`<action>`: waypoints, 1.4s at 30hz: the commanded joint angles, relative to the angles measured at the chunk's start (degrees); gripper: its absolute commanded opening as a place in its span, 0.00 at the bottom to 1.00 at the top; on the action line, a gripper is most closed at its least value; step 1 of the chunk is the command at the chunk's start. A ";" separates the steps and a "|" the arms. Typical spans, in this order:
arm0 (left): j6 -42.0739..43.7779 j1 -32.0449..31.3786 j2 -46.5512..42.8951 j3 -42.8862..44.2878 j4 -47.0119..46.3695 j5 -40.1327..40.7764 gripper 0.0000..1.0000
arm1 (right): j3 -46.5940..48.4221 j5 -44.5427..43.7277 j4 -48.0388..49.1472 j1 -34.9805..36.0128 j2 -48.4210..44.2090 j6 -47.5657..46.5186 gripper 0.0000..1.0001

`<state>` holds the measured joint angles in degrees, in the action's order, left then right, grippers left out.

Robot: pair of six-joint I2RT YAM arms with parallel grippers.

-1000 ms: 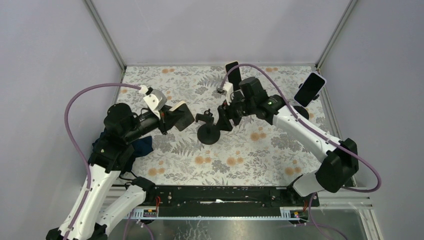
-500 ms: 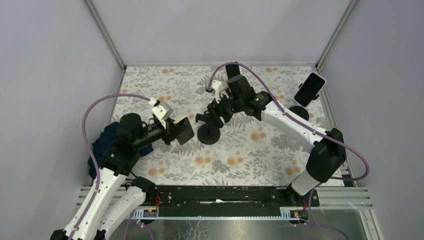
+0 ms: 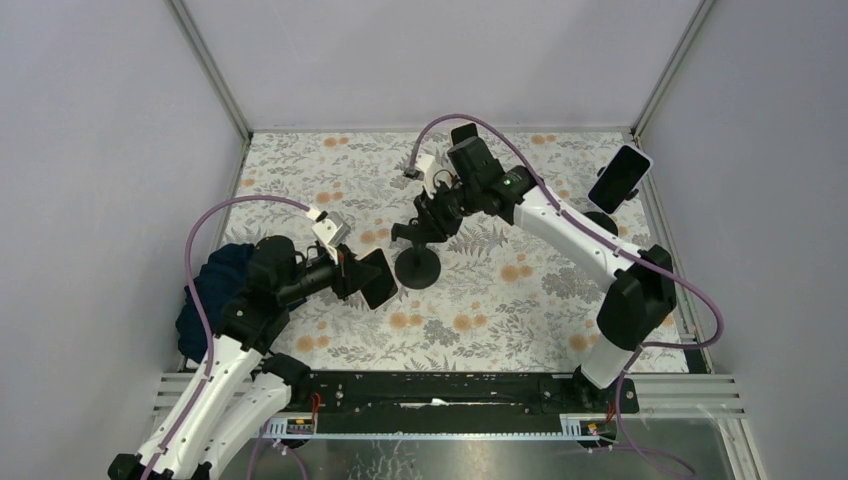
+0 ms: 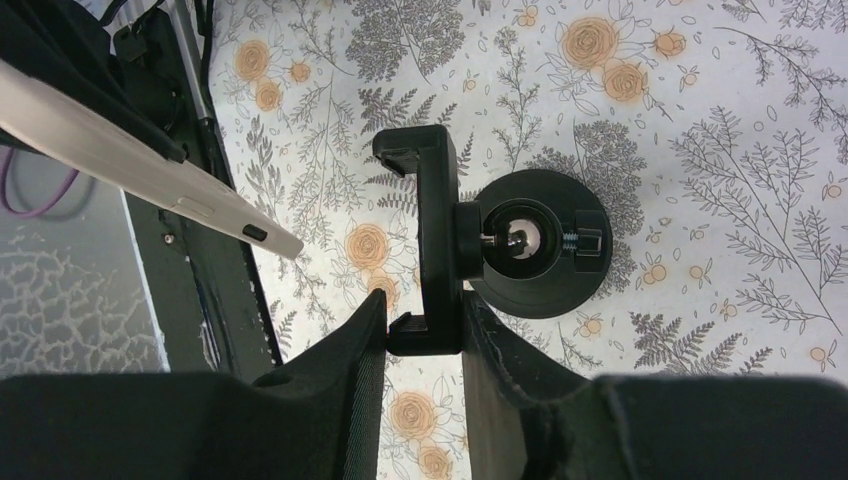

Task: Place the phone on the phone stand
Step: Adjust the phone stand at the center of the board.

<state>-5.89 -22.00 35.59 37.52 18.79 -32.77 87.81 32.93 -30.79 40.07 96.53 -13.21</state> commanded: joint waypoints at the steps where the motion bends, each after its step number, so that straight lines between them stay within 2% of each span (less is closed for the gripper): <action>1: -1.64 0.39 -1.06 0.25 -7.20 -2.00 0.00 | 8.69 6.07 -9.44 -3.02 2.98 -2.92 0.12; 10: -1.92 0.40 0.09 0.07 -8.42 -3.89 0.00 | 24.21 7.14 -32.94 -4.74 12.36 -18.71 0.11; 16: -2.11 0.38 0.81 0.35 -8.90 -4.48 0.00 | 29.67 2.73 -39.43 -4.74 13.42 -28.61 0.12; 22: -2.66 0.40 0.75 0.16 -9.98 -5.58 0.00 | 35.35 3.64 -47.38 -4.74 16.33 -37.68 0.14; 25: -3.05 0.38 0.71 0.14 -10.71 -6.89 0.00 | 35.48 3.91 -49.30 -4.69 17.95 -39.11 0.16; 29: -3.72 0.40 0.67 -0.19 -12.18 -8.14 0.00 | 33.56 5.66 -47.85 -4.71 17.74 -37.87 0.25; 33: -3.95 0.38 1.09 0.05 -12.52 -8.52 0.00 | 30.61 5.57 -42.41 -4.74 15.16 -32.22 0.43; 38: -3.95 0.40 0.53 0.67 -12.37 -8.47 0.00 | 21.49 1.99 -28.99 -5.49 6.66 -22.37 0.68; 42: -4.19 0.38 -0.11 0.64 -13.14 -8.12 0.00 | 12.60 -1.16 -20.14 -6.44 -1.51 -17.60 0.73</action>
<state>-8.99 -22.00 36.88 37.41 12.36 -39.90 106.32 35.03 -62.52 34.81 105.71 -38.04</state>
